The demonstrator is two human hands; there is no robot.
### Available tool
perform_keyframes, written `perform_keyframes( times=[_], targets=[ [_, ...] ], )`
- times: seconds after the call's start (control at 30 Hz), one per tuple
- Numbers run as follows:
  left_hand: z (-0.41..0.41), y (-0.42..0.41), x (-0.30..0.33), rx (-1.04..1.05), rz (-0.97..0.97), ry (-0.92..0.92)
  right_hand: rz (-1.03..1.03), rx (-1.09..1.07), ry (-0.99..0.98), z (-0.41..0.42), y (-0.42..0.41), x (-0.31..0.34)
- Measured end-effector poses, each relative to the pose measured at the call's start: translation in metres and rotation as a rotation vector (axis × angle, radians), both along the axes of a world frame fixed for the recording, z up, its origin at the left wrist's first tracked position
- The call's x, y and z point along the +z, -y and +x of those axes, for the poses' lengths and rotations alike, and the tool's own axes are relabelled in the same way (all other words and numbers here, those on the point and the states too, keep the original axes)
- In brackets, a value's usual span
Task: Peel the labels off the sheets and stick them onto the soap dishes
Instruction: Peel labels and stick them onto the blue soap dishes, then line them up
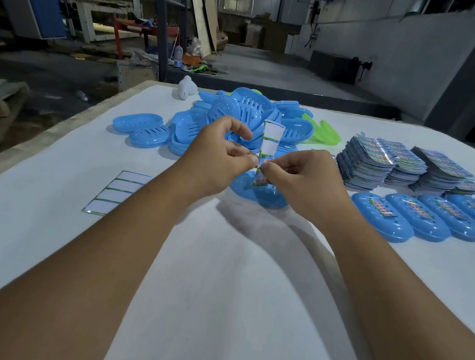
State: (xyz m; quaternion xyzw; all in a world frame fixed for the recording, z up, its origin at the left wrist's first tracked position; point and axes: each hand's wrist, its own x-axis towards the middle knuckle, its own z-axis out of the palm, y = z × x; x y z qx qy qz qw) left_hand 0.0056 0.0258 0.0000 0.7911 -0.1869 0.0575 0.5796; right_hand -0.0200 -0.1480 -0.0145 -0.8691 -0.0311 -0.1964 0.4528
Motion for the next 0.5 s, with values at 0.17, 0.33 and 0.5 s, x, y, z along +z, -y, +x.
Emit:
perform_keyframes(
  times=[0.17, 0.33, 0.5],
  targets=[
    [-0.0011, 0.0013, -0.0005, 0.013, 0.042, 0.044, -0.019, 0.012, 0.013, -0.0019, -0.0030, 0.0020],
    [-0.0015, 0.0040, -0.0030, 0.013, 0.081, 0.089, -0.044, 0.017, 0.032, -0.0043, -0.0052, 0.0024],
    [-0.0011, 0.0052, -0.0045, 0.003, 0.089, 0.113, -0.082, -0.003, 0.050, -0.0051, -0.0067, 0.0020]
  ],
)
